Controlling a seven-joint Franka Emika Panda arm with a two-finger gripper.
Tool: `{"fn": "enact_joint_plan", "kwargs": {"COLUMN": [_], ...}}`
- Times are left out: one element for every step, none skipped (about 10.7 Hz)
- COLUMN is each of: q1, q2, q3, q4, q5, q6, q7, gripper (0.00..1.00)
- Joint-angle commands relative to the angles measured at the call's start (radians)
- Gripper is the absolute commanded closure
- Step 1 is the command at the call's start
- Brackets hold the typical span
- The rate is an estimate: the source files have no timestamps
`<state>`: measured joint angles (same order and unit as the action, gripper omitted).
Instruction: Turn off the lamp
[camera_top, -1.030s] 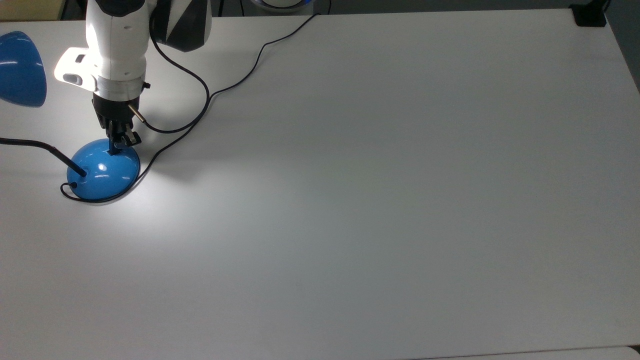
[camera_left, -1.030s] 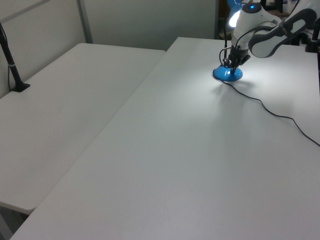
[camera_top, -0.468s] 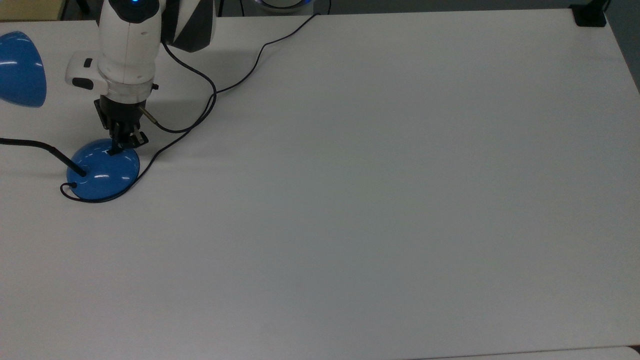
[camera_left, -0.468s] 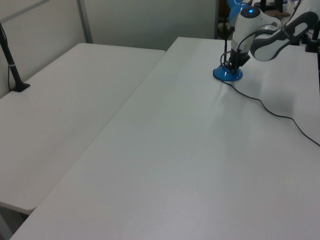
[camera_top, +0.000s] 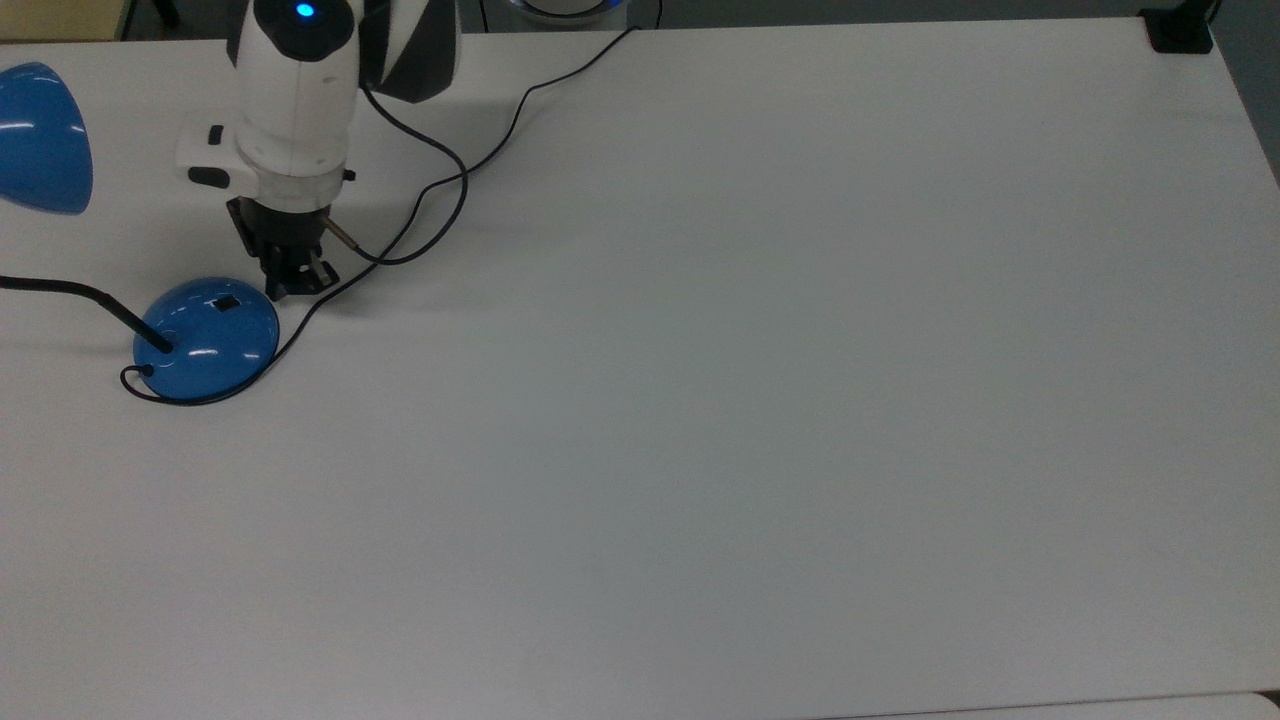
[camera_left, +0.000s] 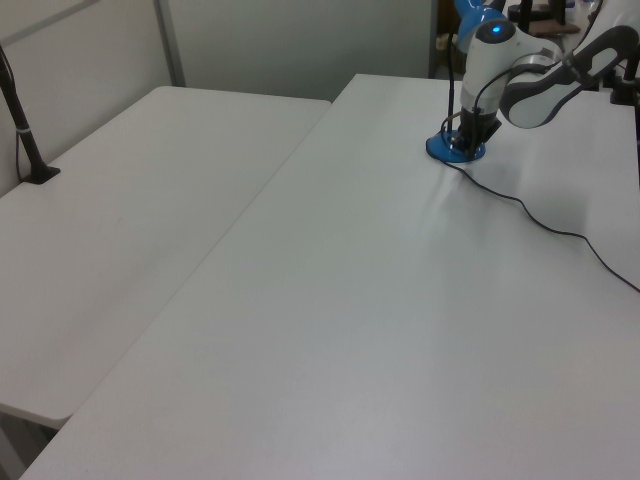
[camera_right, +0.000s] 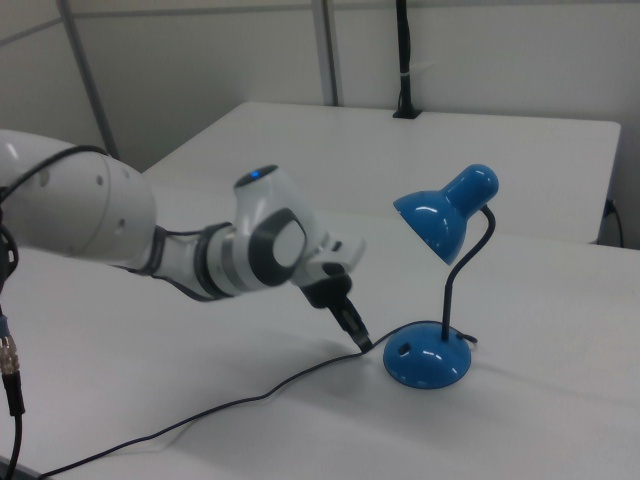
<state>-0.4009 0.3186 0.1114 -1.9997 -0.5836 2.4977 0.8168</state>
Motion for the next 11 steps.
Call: {"fn": "enact_joint_plan", "kwargs": {"q1": [0.008, 0.010, 0.014, 0.036, 0.062, 0.077, 0.091, 0.100, 0.103, 0.105, 0.126], "q2": [-0.093, -0.107, -0.118, -0.133, -0.145, -0.164, -0.188, -0.210, -0.213, -0.207, -0.213], "q3": [0.170, 0.212, 0.246, 0.261, 0.263, 0.263, 0.263, 0.263, 0.263, 0.263, 0.264], "q4": [0.045, 0.080, 0.116, 0.155, 0.197, 0.223, 0.251, 0.283, 0.336, 0.389, 0.412], "q5": [0.101, 0.152, 0.213, 0.275, 0.328, 0.384, 0.425, 0.459, 0.497, 0.513, 0.513], "q6": [-0.218, -0.277, -0.328, -0.392, -0.457, -0.511, -0.549, -0.597, -0.664, -0.745, -0.798], "q7": [-0.029, -0.089, -0.164, -0.248, -0.333, -0.411, -0.485, -0.549, -0.598, -0.643, -0.691], "gripper": [1.00, 1.00, 0.99, 0.98, 0.97, 0.97, 0.94, 0.90, 0.85, 0.77, 0.66]}}
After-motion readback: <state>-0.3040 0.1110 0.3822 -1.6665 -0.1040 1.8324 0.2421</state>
